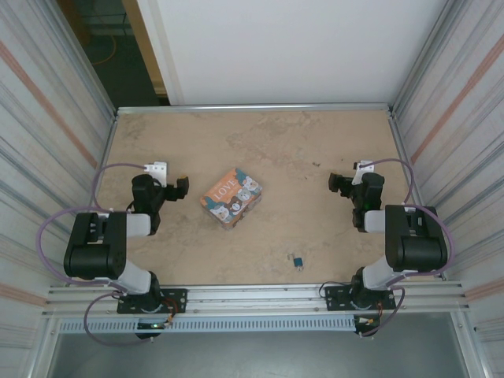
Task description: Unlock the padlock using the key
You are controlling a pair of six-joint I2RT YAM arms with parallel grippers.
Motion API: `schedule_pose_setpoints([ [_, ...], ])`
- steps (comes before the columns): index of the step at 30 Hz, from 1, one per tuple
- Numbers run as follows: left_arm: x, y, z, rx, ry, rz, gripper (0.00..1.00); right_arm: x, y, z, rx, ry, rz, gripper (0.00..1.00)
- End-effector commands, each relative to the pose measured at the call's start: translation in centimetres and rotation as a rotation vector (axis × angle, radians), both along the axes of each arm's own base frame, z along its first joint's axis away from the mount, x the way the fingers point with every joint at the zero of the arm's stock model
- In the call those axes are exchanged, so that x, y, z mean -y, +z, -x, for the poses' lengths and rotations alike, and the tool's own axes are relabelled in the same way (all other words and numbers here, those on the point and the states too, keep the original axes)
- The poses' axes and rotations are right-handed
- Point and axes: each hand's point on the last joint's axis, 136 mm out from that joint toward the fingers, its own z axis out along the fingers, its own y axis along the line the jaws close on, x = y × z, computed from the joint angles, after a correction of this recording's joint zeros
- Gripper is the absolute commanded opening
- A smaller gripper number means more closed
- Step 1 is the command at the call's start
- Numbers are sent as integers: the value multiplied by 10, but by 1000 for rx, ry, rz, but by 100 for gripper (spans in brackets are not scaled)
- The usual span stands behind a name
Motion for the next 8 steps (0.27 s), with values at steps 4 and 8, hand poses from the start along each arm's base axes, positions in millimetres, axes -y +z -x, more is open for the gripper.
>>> schedule_pose_setpoints([
  [4,-3,4,-3,13,-3,-12,99,2,3,-4,2,-12,19,99],
  [8,-2,4,-3,13,-4,-11,99,2,2,-3,1,-11,19,99],
])
